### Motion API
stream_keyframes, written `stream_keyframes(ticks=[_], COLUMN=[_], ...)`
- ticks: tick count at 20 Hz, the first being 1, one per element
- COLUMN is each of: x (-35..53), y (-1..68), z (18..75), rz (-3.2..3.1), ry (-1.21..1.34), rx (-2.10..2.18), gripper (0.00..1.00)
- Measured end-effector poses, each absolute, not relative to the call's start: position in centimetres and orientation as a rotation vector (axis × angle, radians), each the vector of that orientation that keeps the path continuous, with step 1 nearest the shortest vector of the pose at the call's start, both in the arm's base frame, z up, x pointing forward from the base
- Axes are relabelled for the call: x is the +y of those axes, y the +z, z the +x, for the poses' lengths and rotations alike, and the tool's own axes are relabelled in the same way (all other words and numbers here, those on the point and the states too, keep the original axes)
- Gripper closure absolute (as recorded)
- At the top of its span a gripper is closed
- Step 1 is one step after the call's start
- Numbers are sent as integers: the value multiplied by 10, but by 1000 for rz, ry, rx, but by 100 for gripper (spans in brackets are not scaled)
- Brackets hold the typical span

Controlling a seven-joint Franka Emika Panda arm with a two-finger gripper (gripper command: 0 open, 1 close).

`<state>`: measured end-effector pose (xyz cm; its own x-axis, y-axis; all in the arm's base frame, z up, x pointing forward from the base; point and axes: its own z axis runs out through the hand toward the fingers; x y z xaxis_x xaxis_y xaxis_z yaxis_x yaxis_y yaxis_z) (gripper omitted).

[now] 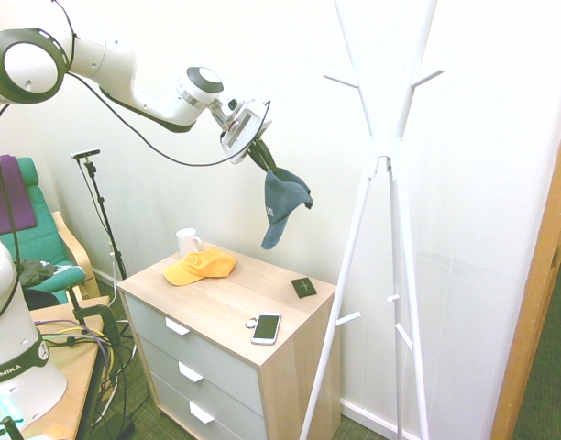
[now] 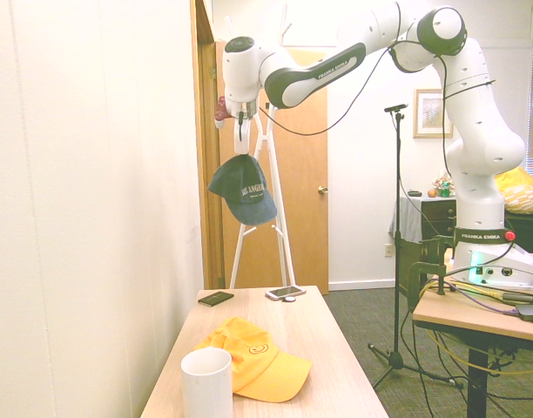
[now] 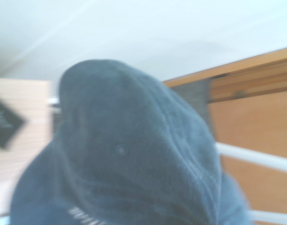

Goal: Hang the cap

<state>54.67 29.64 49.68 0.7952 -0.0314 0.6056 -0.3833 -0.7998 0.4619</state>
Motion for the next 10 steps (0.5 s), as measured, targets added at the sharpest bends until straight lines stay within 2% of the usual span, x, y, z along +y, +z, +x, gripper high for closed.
stream_keyframes(ticks=[6, 10], x=[271, 268], y=[534, 591], z=[553, 540], rz=[2153, 2069], ry=[909, 970], rx=[-202, -181], gripper=[100, 100])
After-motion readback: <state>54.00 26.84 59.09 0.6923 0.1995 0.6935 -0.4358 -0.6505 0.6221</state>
